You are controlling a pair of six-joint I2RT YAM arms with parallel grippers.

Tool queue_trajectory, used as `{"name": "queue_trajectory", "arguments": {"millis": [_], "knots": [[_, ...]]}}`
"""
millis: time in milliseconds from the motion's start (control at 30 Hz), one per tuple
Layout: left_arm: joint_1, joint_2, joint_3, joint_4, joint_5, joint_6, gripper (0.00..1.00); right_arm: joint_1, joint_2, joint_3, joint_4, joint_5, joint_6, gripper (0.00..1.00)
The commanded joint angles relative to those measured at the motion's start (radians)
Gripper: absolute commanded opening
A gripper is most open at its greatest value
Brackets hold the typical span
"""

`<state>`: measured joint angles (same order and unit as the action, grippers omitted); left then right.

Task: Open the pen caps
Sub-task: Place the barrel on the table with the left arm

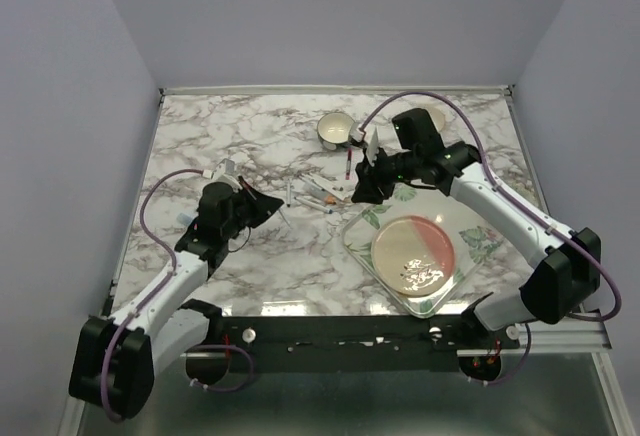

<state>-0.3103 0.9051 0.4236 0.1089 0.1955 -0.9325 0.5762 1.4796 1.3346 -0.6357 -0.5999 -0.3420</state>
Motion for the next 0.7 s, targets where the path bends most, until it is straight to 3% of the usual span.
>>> {"name": "queue_trajectory", "arguments": {"millis": [0, 333, 600, 667], "knots": [[-0.022, 0.184, 0.052, 0.101, 0.053, -0.161, 0.00, -0.077, -0.062, -0.083, 0.048, -0.158, -0.032, 0.44], [-0.105, 0.469, 0.037, 0.356, -0.076, -0.377, 0.01, -0.147, -0.094, -0.103, 0.056, -0.253, -0.003, 0.44], [-0.142, 0.604, 0.103, 0.279, -0.175, -0.416, 0.11, -0.193, -0.114, -0.114, 0.060, -0.297, 0.009, 0.44], [-0.150, 0.612, 0.103, 0.281, -0.188, -0.425, 0.17, -0.197, -0.113, -0.112, 0.059, -0.305, 0.009, 0.44]]}}
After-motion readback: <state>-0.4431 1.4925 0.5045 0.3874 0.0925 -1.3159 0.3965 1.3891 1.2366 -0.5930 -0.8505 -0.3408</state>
